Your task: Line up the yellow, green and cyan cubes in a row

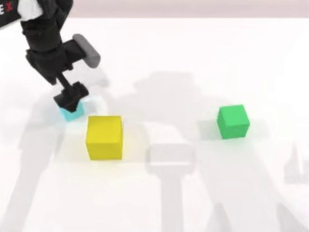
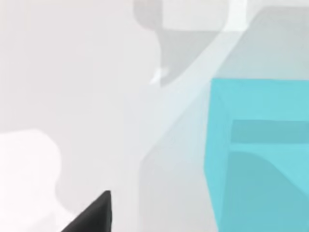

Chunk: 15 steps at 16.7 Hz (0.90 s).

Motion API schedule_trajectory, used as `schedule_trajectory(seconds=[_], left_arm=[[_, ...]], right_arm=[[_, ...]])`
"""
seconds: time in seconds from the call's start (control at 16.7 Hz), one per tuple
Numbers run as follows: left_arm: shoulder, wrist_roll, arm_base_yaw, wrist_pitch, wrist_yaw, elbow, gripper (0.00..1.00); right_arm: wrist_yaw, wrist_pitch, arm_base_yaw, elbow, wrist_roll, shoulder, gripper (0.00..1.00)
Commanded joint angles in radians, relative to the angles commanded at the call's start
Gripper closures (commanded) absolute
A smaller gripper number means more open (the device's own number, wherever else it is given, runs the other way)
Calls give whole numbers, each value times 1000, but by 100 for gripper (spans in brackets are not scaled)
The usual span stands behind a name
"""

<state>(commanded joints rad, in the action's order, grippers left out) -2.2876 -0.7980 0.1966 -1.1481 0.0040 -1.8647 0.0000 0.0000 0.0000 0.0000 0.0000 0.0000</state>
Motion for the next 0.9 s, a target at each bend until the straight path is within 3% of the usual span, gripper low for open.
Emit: schedule_trajectory(seconds=[0.24, 0.54, 0.9], left_arm=[[-45, 0, 0, 160, 0, 108, 0], [-57, -1, 0, 188, 1, 131, 0], [-57, -1, 0, 188, 1, 131, 45]], right_arm=[[0, 0, 0, 0, 0, 0, 0], [0, 0, 0, 0, 0, 0, 0], [0, 0, 0, 0, 0, 0, 0]])
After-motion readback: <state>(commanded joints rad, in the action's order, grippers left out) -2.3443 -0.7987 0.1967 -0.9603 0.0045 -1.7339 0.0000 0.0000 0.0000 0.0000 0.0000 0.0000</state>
